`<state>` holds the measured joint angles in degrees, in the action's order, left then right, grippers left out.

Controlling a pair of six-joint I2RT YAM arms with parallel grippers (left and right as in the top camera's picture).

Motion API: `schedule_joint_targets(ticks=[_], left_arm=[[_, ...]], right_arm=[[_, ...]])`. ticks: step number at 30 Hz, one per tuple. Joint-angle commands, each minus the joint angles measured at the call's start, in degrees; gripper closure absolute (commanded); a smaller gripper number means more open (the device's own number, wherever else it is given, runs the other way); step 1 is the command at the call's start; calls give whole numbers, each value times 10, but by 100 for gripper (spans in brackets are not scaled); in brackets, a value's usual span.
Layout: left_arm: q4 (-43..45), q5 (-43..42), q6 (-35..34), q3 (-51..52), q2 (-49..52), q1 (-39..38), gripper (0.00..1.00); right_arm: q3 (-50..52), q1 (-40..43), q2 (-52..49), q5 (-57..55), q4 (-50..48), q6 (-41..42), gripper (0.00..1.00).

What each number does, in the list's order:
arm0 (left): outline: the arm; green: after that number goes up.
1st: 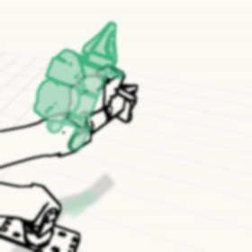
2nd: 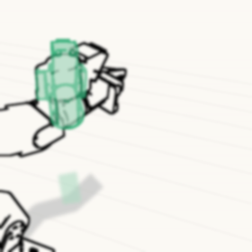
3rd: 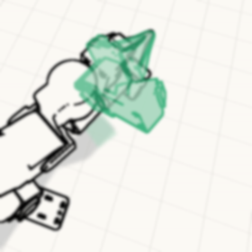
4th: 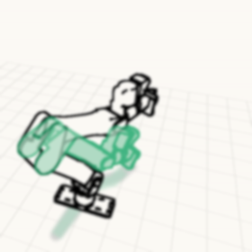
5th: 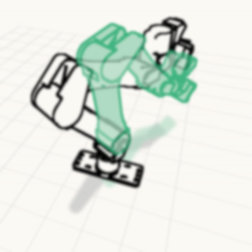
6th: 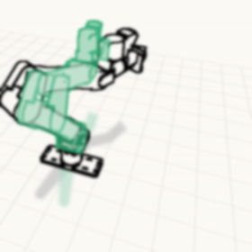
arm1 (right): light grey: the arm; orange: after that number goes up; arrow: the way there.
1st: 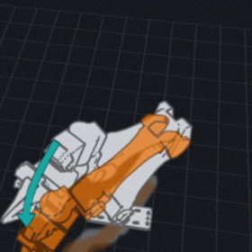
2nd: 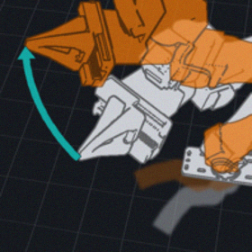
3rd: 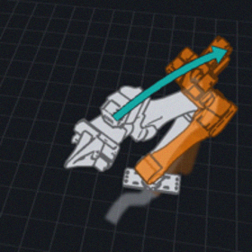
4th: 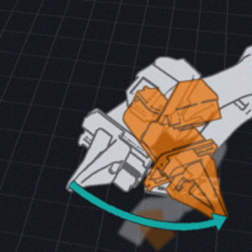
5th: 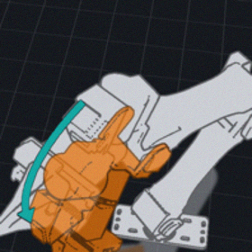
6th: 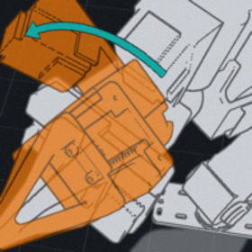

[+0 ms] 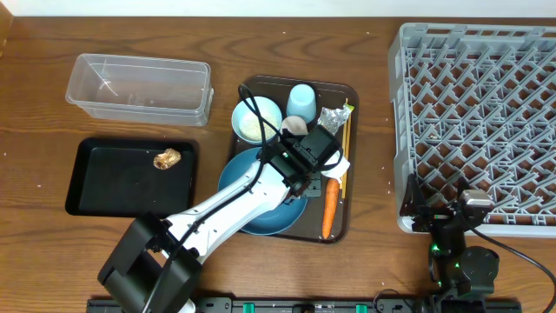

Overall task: Sort waste into correct bins and load items into the dishwasher rack
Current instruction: 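Return the blue plate to the brown tray with the left gripper, then grasp the orange carrot beside the plate with the left gripper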

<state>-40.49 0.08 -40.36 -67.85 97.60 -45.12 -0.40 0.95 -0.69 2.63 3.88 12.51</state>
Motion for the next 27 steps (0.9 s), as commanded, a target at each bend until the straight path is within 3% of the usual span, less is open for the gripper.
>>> schedule_joint_targets(ticks=[1,5,8,13,27], left_arm=[[-3,-34,23,-19,-22,-5,65],[-1,-33,82,-39,-39,-32,64],[-1,-30,106,-57,-42,-53,41],[0,-31,157,-65,-40,-72,21],[31,-30,172,-65,32,-87,23]], right_arm=[[1,9,3,2,2,-6,1],[1,9,3,2,2,-6,1],[1,9,3,2,2,-6,1],[1,9,3,2,2,-6,1],[1,9,3,2,2,-6,1]])
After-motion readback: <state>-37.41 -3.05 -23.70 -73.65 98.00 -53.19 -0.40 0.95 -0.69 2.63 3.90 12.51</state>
